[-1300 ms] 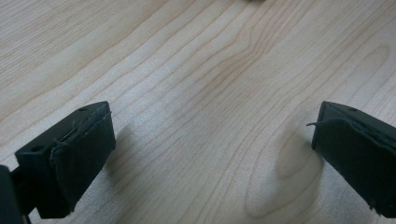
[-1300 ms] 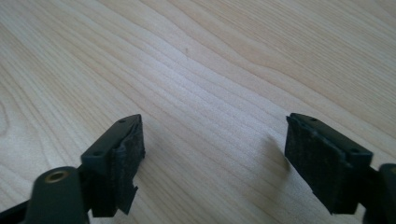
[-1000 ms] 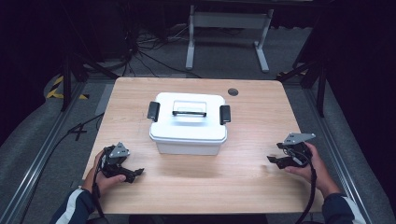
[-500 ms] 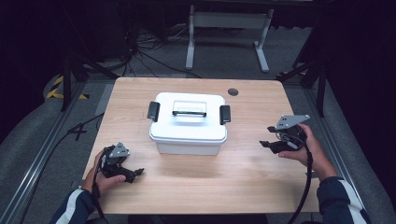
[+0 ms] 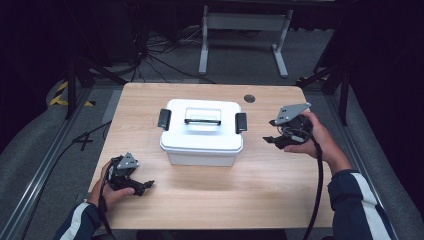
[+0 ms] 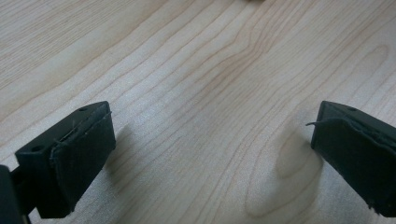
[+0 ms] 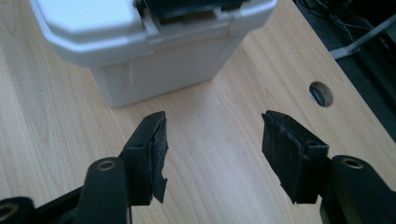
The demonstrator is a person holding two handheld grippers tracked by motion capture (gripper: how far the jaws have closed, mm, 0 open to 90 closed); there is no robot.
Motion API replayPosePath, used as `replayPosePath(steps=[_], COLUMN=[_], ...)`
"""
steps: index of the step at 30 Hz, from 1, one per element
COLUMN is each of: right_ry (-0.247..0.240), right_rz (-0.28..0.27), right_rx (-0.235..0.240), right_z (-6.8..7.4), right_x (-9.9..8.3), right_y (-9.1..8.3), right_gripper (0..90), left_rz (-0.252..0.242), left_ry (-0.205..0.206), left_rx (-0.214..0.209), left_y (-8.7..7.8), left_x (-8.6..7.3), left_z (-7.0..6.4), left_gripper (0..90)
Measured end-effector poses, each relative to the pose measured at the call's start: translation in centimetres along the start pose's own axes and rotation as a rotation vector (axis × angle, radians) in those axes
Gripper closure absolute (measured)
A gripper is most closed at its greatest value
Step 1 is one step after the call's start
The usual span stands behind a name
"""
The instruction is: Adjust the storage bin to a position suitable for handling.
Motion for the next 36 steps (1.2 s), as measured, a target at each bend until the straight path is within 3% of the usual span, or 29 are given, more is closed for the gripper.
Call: replayPosePath(steps=[19,36], right_ry=[-0.162,-0.242], right_rz=[0.103,0.189], right_rx=[0.057,0.101], right_z=[0.6,1.2], right_x=[7.9,12.6], right_y=[2.6,5.5], right_gripper=[46.7,53.9], left_rz=[-0.002,0.0], left_ry=[-0.001,0.0], left_rx=[0.002,0.005], left_y=[0.0,-0.1], left_x=[0.0,-0.1], left_z=[0.0,0.0], left_gripper=[0.2,0.8])
Point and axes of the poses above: each handheld gripper's, and its own axes: y roughly forward along the jaws, x roughly out of its top, z roughly to its left, the point moved 1 cm from there along y, roughly forward along the jaws, and after that the axes turned 12 degrees about x, right-handed, at the moved point
